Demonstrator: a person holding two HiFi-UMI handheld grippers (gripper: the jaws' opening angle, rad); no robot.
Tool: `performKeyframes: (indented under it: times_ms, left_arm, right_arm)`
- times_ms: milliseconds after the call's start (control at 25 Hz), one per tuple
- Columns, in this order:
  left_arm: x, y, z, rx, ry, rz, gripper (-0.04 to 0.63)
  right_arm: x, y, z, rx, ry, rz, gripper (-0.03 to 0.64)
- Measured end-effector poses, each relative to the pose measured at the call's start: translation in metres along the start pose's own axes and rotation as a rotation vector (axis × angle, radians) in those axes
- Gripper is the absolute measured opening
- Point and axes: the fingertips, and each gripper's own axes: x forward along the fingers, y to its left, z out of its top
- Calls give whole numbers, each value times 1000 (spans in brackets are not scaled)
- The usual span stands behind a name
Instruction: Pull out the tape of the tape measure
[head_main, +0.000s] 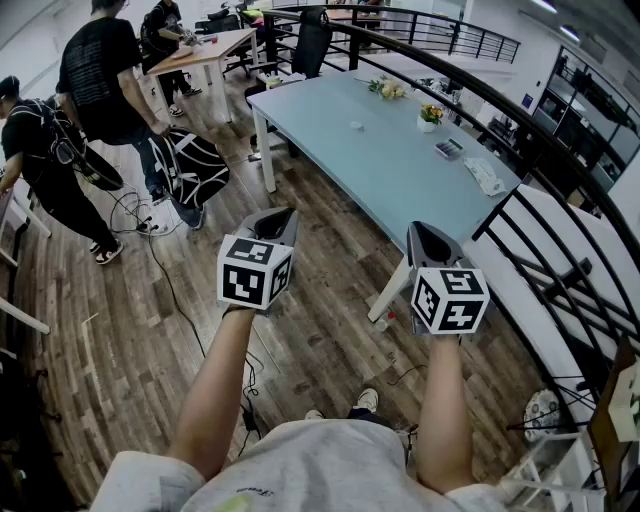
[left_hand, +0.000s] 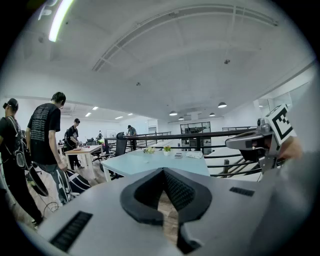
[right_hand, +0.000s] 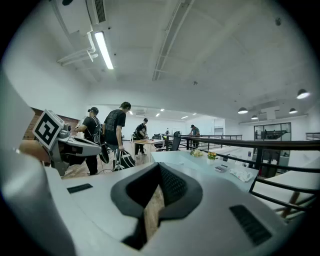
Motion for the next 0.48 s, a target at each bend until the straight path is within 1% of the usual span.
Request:
performKeyframes:
  times_ms: [360, 480]
  left_arm:
    - [14, 5, -2, 3, 17, -2, -2]
    - [16, 13, -4, 10, 26, 5, -2]
  right_arm:
    - [12, -4, -4, 6, 3, 15, 3]
    - [21, -1, -5, 11, -3, 30, 5]
